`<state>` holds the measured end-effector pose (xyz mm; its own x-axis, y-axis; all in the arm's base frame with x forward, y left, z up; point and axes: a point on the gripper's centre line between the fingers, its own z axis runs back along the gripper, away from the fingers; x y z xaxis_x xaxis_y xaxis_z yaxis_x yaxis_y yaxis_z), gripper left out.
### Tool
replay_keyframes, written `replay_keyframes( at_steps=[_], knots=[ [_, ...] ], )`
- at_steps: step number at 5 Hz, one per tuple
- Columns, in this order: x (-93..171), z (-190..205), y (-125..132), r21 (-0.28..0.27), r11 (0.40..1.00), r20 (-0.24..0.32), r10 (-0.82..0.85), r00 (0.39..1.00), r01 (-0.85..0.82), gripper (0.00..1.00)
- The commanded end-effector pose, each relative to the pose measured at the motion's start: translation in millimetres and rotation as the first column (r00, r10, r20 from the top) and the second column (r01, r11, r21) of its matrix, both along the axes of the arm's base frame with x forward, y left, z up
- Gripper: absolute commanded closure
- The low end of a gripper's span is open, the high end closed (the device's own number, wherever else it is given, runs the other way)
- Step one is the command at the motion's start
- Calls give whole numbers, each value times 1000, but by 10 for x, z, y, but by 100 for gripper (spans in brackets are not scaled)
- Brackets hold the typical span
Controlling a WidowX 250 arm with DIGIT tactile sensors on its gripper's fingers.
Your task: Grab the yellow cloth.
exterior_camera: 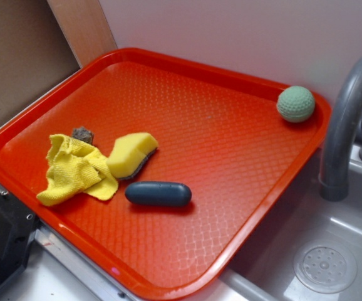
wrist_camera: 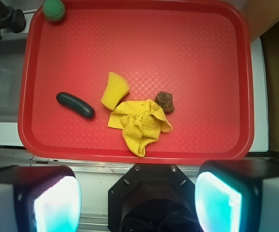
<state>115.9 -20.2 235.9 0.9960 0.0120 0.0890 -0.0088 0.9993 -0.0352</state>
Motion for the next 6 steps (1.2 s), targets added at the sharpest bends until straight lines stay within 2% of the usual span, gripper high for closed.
replay_keyframes(
  at_steps=[1,2,3,4,5,6],
  knots=[
    [0,0,0,0,1000,0,0,1000,0,0],
    [192,-500,169,21,996,-26,-82,996,82,0],
    [202,-924,230,28,989,0,-149,989,149,0],
    [314,-1428,218,2,982,-36,-189,981,189,0],
    [436,-1850,13,78,978,-19,-194,981,195,0],
    [453,-2081,-108,90,977,-17,-191,982,191,0]
  ],
)
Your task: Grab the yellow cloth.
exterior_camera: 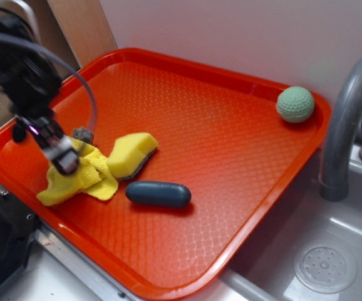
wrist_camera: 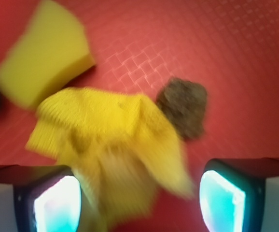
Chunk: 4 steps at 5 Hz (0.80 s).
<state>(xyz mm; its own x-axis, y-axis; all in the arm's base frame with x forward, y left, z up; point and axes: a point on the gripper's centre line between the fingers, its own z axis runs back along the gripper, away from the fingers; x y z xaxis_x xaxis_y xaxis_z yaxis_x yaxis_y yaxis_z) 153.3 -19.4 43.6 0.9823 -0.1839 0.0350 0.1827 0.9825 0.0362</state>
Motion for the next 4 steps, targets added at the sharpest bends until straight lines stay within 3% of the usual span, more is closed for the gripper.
replay_keyframes(
  at_steps=[1,2,3,4],
  knots=[
    [79,-318,-104,-7,1000,13,19,1000,-19,100],
    [95,-128,-67,-25,1000,10,12,1000,-12,100],
    [84,370,85,-69,997,16,33,999,-32,100],
    [38,873,250,-67,990,60,128,990,-124,100]
  ],
)
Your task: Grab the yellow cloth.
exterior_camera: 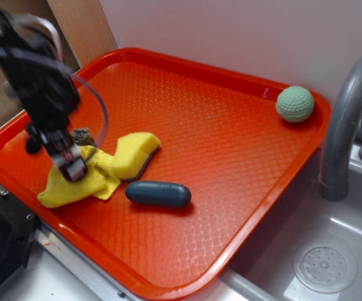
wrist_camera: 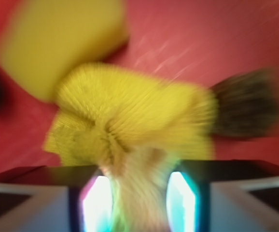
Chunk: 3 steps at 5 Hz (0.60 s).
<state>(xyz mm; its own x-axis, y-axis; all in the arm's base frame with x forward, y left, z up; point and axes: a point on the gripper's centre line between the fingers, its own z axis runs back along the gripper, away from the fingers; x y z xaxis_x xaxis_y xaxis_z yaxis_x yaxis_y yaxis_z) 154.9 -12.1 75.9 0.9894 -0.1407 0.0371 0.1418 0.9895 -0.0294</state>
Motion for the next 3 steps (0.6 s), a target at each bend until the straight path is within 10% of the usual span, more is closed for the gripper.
replay_keyframes(
  at_steps=[1,2,3],
  knots=[
    [88,1048,231,-12,976,74,216,974,-216,100],
    [159,1546,169,-59,990,82,136,987,-132,23],
    [134,1230,16,-32,999,57,-36,998,37,0]
  ],
)
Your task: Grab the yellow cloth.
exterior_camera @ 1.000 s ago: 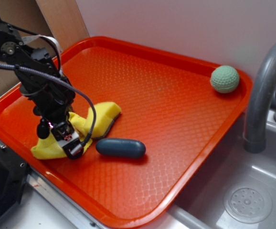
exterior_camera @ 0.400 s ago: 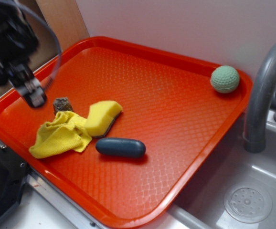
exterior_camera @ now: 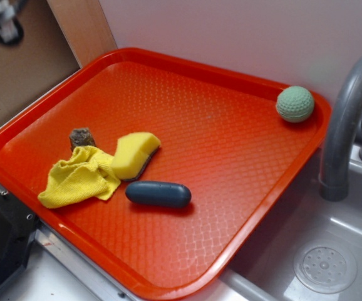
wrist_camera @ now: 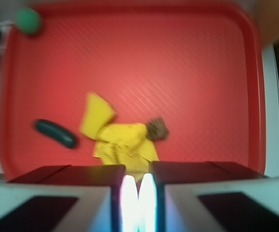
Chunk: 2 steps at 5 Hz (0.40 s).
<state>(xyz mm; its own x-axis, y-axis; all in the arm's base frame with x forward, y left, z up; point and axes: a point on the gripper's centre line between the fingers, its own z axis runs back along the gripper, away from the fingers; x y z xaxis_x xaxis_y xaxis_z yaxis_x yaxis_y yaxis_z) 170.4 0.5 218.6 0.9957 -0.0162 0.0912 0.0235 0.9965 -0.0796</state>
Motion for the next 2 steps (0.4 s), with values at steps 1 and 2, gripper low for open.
replay_keyframes(
  at_steps=[1,2],
  knots=[
    [-105,-697,-160,46,967,-54,-249,967,251,0],
    [-119,-1021,-127,24,959,-83,-280,956,283,0]
  ],
)
